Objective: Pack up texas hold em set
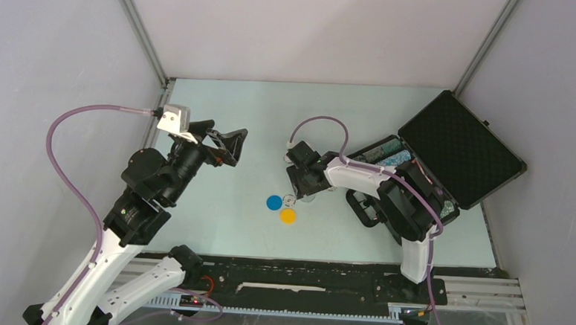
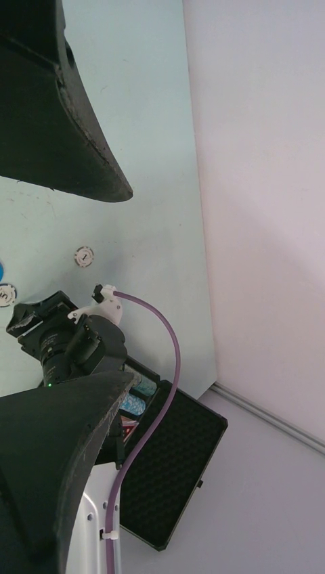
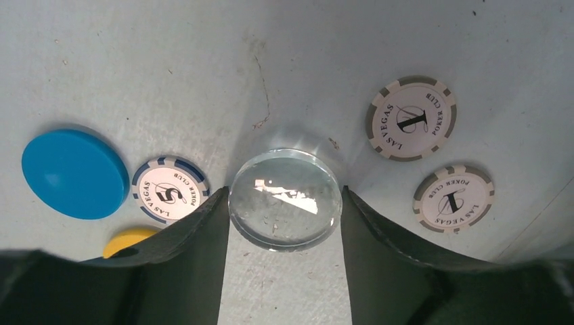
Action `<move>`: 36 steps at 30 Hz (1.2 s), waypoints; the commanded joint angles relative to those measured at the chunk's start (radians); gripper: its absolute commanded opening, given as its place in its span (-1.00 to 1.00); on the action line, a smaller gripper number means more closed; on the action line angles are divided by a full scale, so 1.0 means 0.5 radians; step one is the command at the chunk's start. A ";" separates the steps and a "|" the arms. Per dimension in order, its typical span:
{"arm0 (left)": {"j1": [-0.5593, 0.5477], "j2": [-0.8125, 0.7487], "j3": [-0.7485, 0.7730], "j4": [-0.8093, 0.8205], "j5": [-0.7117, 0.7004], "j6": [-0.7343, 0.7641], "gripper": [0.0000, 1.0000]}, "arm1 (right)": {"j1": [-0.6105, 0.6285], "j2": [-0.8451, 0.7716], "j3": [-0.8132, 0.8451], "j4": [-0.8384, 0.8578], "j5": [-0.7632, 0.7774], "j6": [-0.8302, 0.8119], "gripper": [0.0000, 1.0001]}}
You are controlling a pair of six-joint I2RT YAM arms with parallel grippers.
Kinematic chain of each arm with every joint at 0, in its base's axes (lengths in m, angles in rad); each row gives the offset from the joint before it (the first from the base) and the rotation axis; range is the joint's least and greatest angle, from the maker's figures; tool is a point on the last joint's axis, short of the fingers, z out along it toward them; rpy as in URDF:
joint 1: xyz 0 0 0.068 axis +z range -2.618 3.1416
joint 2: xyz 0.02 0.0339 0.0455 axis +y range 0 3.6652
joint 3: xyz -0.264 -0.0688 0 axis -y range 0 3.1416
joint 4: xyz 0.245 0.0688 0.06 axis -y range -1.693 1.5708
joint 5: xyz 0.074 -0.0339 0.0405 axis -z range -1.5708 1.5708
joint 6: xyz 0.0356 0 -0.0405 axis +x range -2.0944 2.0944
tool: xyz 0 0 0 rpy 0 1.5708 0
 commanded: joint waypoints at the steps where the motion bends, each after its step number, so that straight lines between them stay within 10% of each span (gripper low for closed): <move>1: -0.008 -0.011 -0.037 0.073 0.026 -0.005 1.00 | -0.009 -0.177 -0.009 -0.046 0.080 0.005 0.11; 11: -0.008 -0.025 -0.040 0.072 0.020 -0.005 1.00 | -0.102 -0.837 -0.253 -0.179 0.332 -0.046 -0.10; 18: -0.008 -0.015 -0.040 0.076 0.037 -0.014 1.00 | -0.765 -1.302 -0.538 -0.306 0.134 -0.099 -0.10; 25: -0.008 -0.018 -0.045 0.082 0.024 -0.010 1.00 | -1.467 -1.287 -0.562 -0.422 -0.051 -0.076 -0.11; 36: -0.014 -0.012 -0.052 0.087 0.028 -0.010 1.00 | -1.736 -1.057 -0.502 -0.334 -0.016 -0.122 -0.05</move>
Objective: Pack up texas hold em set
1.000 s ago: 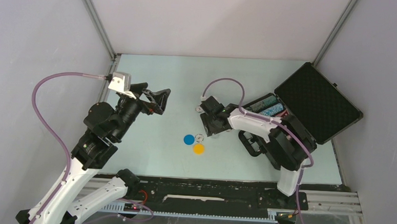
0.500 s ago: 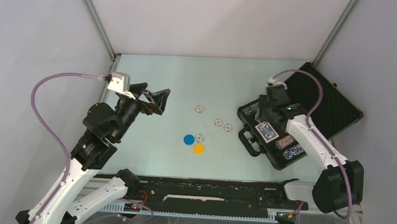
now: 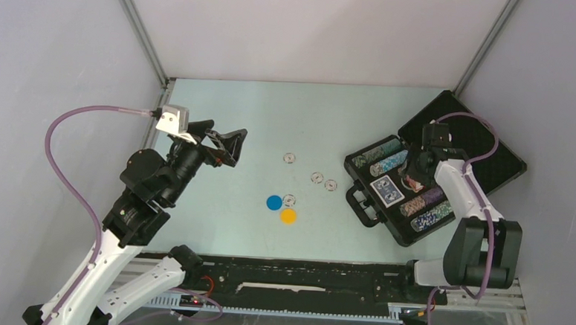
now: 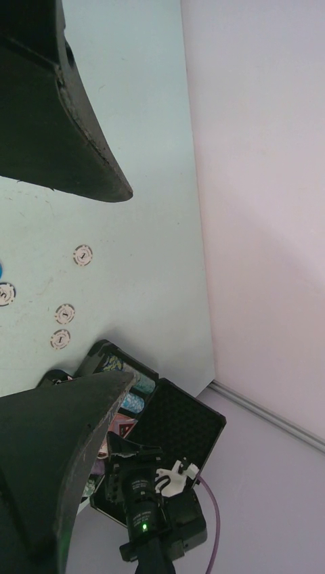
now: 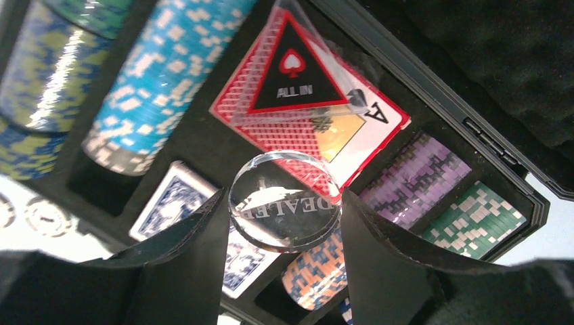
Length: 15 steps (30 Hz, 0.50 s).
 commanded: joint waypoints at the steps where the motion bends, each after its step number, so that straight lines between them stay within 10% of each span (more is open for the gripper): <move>1: -0.014 0.000 -0.051 0.083 0.018 -0.008 1.00 | -0.047 0.102 0.082 0.014 0.018 -0.035 -0.05; 15: -0.023 0.009 -0.052 0.084 0.005 0.004 1.00 | -0.083 0.190 0.077 0.058 0.071 -0.038 0.05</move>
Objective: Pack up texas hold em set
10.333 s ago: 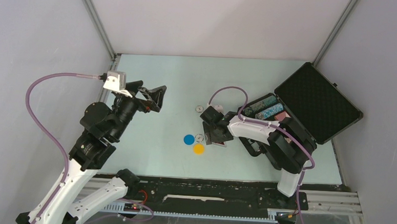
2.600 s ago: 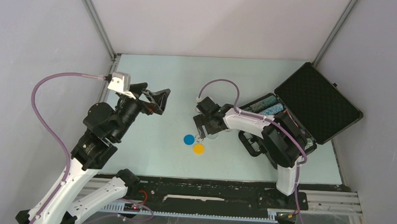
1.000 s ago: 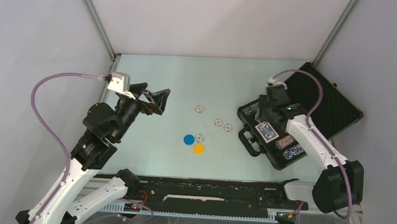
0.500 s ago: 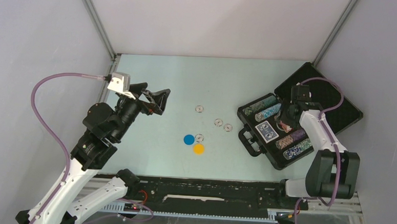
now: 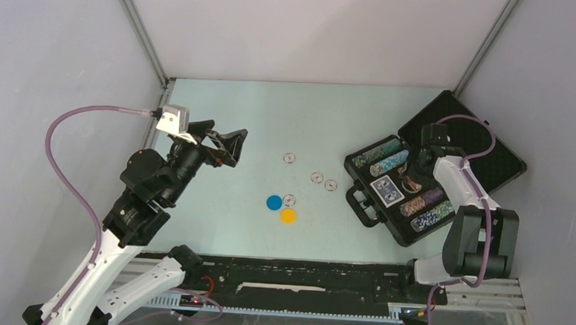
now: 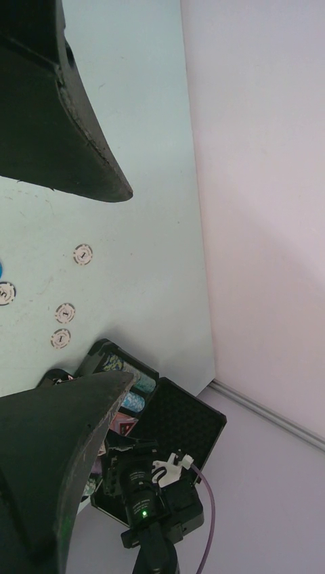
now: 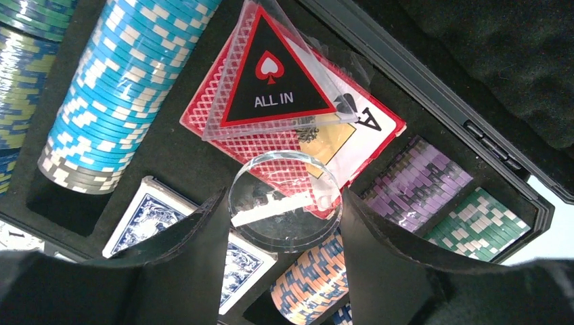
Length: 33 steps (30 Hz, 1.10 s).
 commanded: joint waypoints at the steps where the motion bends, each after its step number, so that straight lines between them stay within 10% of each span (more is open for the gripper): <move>1: -0.015 0.008 -0.053 0.081 0.000 0.005 1.00 | -0.038 0.025 0.070 0.060 0.046 -0.031 0.07; 33: -0.018 0.039 -0.058 0.087 0.020 -0.004 1.00 | -0.122 -0.098 0.080 0.083 0.060 -0.010 0.64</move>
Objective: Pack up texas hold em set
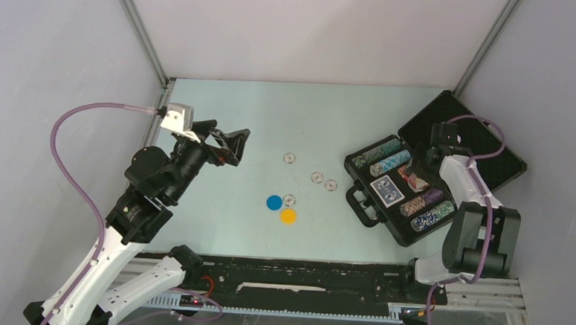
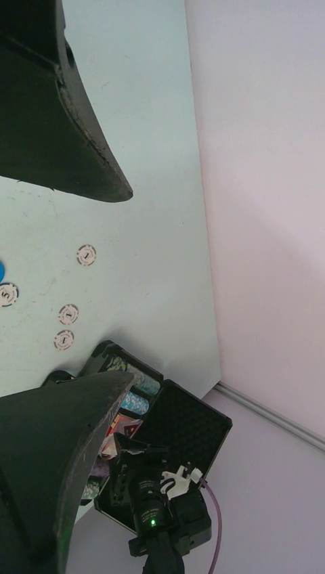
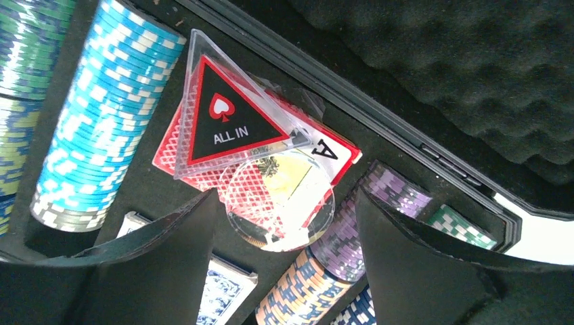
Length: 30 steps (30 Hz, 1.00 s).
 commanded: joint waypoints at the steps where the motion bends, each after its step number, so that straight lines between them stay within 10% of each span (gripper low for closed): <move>1: -0.014 -0.003 -0.057 0.084 0.021 -0.004 1.00 | 0.064 -0.205 0.059 -0.016 0.082 -0.002 0.66; 16: -0.015 -0.012 -0.054 0.084 0.040 -0.020 1.00 | 1.508 -0.096 0.084 0.227 -0.022 0.049 0.87; 30: -0.014 -0.017 -0.051 0.078 0.014 -0.003 1.00 | 1.561 0.713 0.542 0.146 -0.033 0.059 0.83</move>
